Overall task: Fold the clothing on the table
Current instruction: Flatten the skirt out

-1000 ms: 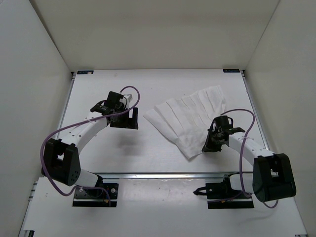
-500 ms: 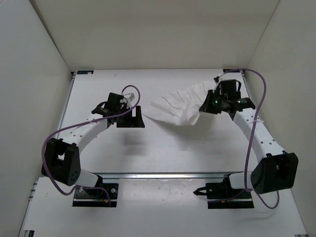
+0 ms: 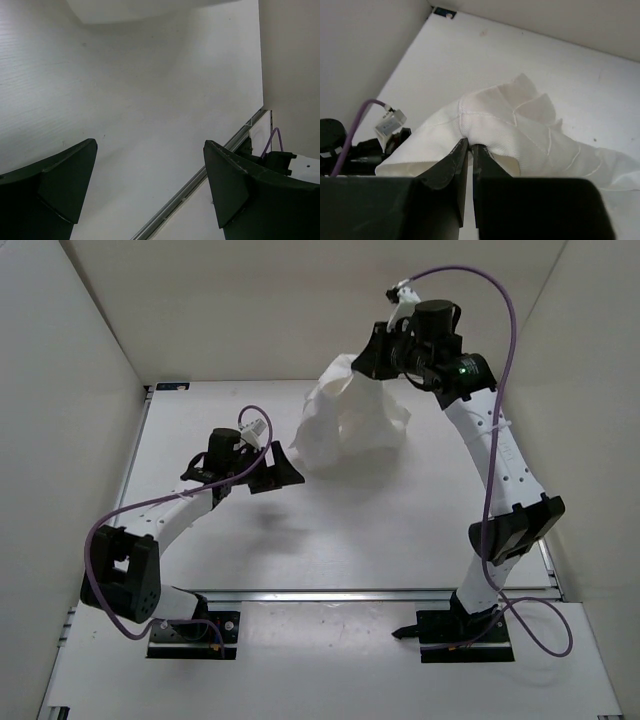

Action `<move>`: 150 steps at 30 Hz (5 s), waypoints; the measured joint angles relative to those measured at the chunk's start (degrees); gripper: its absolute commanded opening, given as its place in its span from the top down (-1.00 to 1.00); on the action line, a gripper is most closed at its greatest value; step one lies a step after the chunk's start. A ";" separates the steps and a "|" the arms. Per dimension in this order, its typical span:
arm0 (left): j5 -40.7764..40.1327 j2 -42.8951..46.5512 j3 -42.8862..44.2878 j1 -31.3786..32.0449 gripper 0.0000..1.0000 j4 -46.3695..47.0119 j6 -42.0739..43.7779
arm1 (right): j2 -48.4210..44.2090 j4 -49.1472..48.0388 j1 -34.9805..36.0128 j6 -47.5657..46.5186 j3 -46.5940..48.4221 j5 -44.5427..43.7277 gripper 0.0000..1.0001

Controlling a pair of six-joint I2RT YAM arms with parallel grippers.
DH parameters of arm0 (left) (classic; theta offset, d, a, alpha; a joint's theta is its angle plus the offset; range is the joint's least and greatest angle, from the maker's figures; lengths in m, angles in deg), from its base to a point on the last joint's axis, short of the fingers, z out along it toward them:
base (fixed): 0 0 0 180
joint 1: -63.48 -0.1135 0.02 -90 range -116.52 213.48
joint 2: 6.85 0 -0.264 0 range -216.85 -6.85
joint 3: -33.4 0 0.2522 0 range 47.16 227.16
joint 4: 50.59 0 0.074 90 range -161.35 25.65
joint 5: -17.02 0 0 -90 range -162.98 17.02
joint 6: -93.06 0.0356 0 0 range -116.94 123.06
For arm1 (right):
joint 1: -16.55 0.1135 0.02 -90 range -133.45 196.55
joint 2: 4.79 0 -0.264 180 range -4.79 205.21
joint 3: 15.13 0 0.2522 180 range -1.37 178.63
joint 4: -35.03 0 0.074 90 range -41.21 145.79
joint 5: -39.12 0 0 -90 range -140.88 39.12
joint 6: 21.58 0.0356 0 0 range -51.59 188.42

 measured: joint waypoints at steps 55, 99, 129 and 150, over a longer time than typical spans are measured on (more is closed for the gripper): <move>-23.76 4.00 -4.59 11.96 -0.91 -8.48 9.16 | -4.31 -31.67 5.31 6.47 -54.88 16.63 0.24; -38.93 -4.04 0.17 16.06 1.00 -1.16 8.92 | -9.14 -27.02 6.21 2.69 -64.39 4.37 0.01; -36.33 -1.03 -0.17 14.40 1.00 -1.86 7.30 | 2.01 -26.25 11.06 -2.05 -56.96 -19.39 0.93; -29.38 -1.03 -2.05 14.47 0.54 -0.04 3.78 | -25.81 -35.39 -1.38 8.22 -80.98 -14.53 0.99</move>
